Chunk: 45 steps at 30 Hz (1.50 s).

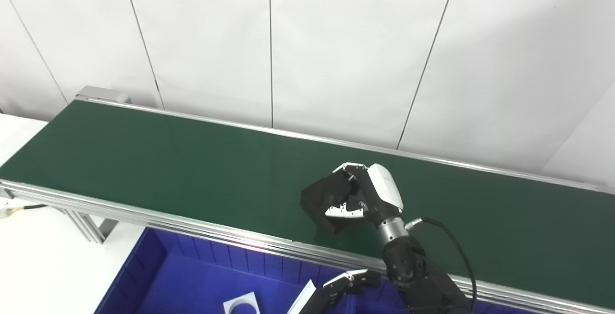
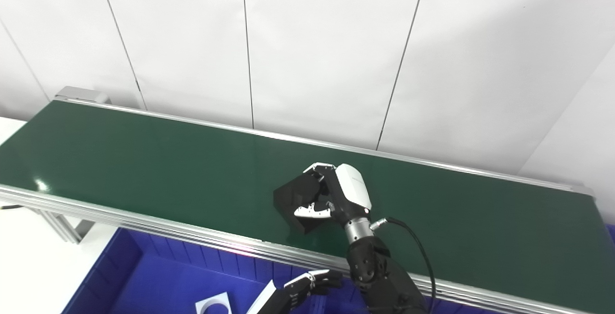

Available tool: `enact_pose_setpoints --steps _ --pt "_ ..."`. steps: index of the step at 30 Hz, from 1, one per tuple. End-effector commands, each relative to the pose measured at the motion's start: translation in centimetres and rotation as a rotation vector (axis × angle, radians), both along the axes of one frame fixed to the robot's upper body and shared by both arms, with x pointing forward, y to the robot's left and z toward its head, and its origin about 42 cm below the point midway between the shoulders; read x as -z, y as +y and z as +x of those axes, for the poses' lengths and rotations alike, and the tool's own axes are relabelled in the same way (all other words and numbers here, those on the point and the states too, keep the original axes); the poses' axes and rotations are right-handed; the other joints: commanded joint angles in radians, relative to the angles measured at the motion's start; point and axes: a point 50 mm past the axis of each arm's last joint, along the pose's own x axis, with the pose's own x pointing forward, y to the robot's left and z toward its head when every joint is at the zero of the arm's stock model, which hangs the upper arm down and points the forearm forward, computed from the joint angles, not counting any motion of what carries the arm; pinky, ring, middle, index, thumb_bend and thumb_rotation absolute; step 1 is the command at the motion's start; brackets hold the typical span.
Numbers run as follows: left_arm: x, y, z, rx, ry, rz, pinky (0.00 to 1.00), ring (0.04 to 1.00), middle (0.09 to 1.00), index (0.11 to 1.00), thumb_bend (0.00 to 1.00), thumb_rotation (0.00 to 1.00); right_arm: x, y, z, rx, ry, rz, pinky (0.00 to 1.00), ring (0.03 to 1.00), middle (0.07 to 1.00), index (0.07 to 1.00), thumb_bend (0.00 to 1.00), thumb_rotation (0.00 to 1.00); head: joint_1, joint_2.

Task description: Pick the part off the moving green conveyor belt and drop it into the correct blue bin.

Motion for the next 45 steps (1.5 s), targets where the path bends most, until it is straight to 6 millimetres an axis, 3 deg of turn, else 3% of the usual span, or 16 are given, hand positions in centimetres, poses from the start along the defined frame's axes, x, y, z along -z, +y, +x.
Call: enact_pose_setpoints --steps 1,10,15,18,19,20,27,30,34,37,38,39,42,44,45 --pt "-1.3 -1.6 0.5 0.020 -0.059 -0.060 0.82 0.839 0.791 0.796 1.00 0.60 -3.7 0.5 1.0 -0.049 -0.104 0.093 0.35 0.394 0.487 0.522 0.51 0.00 0.009 -0.003" --pt "-1.0 -1.8 1.1 0.025 -0.036 -0.080 0.81 0.822 0.774 0.830 1.00 0.58 -8.5 -0.8 -1.0 -0.066 -0.224 0.183 0.34 0.389 0.460 0.522 0.51 0.00 -0.036 -0.009" --pt "-0.8 -0.9 1.4 0.013 -0.031 -0.071 0.79 0.808 0.763 0.826 1.00 0.59 -10.2 -2.2 -2.7 -0.054 -0.271 0.253 0.28 0.368 0.463 0.540 0.51 0.00 -0.132 -0.027" --pt "-0.8 -0.1 1.4 0.001 -0.033 -0.064 0.79 0.799 0.757 0.822 1.00 0.59 -11.1 -2.8 -3.9 -0.034 -0.287 0.289 0.30 0.381 0.474 0.536 0.51 0.00 -0.227 -0.034" --pt "-0.8 0.1 1.4 -0.001 -0.033 -0.064 0.78 0.797 0.757 0.822 1.00 0.59 -11.3 -2.9 -4.1 -0.031 -0.291 0.294 0.31 0.384 0.477 0.536 0.51 0.00 -0.227 -0.034" --pt "-0.8 0.4 1.4 0.001 -0.030 -0.072 0.78 0.797 0.757 0.821 1.00 0.59 -11.5 -3.4 -4.6 -0.019 -0.310 0.302 0.31 0.385 0.478 0.536 0.51 0.00 -0.275 -0.029" --pt "-1.3 2.4 1.7 -0.006 -0.038 -0.090 0.88 0.826 0.780 0.846 1.00 0.58 -13.2 -7.7 -7.2 0.080 -0.417 0.279 0.31 0.386 0.486 0.538 0.51 0.00 -0.393 -0.004" --pt "-1.6 3.2 1.9 -0.010 -0.053 -0.082 0.86 0.821 0.778 0.858 1.00 0.61 -13.4 -9.2 -8.1 0.112 -0.435 0.281 0.32 0.392 0.486 0.540 0.51 0.00 -0.439 0.008" --pt "-2.3 4.4 2.1 -0.012 -0.059 -0.134 0.94 0.848 0.790 0.869 1.00 0.60 -13.2 -12.1 -10.1 0.196 -0.440 0.256 0.32 0.388 0.486 0.546 0.51 0.00 -0.523 0.050" --pt "-2.8 5.5 2.4 -0.023 -0.080 -0.142 0.99 0.873 0.814 0.893 0.97 0.65 -13.4 -14.1 -11.5 0.262 -0.433 0.207 0.30 0.382 0.491 0.545 0.51 0.00 -0.602 0.112" --pt "-3.0 5.7 2.5 -0.031 -0.086 -0.142 1.00 0.875 0.816 0.895 0.96 0.65 -13.4 -14.8 -12.1 0.280 -0.428 0.187 0.30 0.381 0.491 0.544 0.51 0.00 -0.602 0.112" --pt "-3.3 6.2 2.8 -0.043 -0.101 -0.140 1.00 0.880 0.818 0.902 0.95 0.66 -13.4 -15.8 -12.8 0.302 -0.416 0.162 0.30 0.383 0.491 0.542 0.51 0.00 -0.651 0.156" --pt "-4.3 7.3 3.4 -0.069 -0.148 -0.125 0.97 0.873 0.817 0.916 0.91 0.71 -13.4 -17.9 -14.4 0.349 -0.382 0.114 0.31 0.386 0.485 0.538 0.51 0.00 -0.693 0.207" --pt "-4.9 7.9 3.8 -0.081 -0.173 -0.122 0.95 0.863 0.809 0.901 0.89 0.72 -13.3 -19.1 -15.3 0.376 -0.357 0.091 0.33 0.391 0.478 0.535 0.51 0.00 -0.699 0.217" --pt "-5.4 8.3 4.2 -0.081 -0.186 -0.133 0.92 0.851 0.801 0.892 0.90 0.71 -13.3 -19.9 -15.8 0.390 -0.344 0.082 0.33 0.393 0.474 0.532 0.51 0.00 -0.718 0.251"
